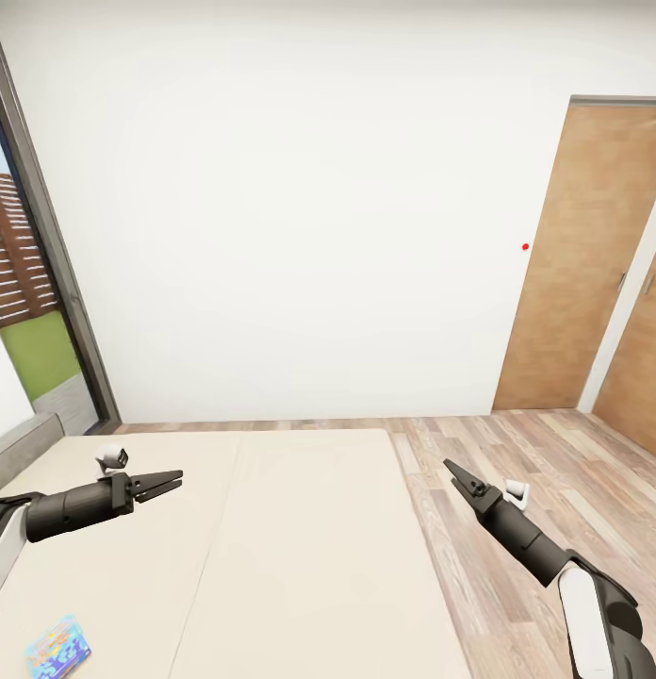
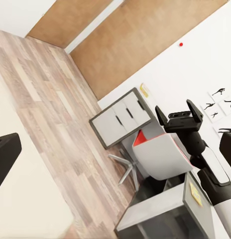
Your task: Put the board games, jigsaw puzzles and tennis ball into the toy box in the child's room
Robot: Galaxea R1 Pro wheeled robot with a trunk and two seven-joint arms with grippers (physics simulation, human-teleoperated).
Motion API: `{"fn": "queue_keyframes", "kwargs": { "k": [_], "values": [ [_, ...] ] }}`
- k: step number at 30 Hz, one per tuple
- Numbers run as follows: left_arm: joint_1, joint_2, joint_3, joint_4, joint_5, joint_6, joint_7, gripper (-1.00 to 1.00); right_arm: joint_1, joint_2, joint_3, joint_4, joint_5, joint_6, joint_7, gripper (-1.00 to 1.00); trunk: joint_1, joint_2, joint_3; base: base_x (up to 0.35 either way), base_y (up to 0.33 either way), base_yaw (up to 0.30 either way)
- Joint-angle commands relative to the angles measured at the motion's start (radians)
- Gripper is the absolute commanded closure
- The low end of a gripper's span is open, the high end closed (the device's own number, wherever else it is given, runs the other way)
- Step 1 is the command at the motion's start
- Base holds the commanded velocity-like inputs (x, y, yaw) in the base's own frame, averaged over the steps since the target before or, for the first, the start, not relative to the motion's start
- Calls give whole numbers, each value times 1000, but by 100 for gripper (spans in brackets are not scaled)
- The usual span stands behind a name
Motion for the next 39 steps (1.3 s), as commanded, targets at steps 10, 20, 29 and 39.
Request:
{"fn": "queue_keyframes", "kwargs": {
  "k": [10, 20, 29, 39],
  "values": [
    [0, 1, 0, 1, 2, 7, -2, -100, -1, 1, -2, -1, -1, -15, 0, -100, 0, -1, 0, 0, 251, 0],
    [0, 1, 0, 1, 2, 7, -2, -100, -1, 0, -1, 0, -2, -31, 0, -100, 0, -1, 0, 0, 245, 0],
    [0, 0, 0, 1, 2, 7, -2, -100, -1, 0, 0, 1, -2, -32, 0, -100, 0, -1, 0, 0, 238, 0],
    [0, 0, 0, 1, 2, 7, -1, -100, -1, 0, -1, 1, -2, -32, 0, -100, 0, -1, 0, 0, 233, 0]
  ]
}}
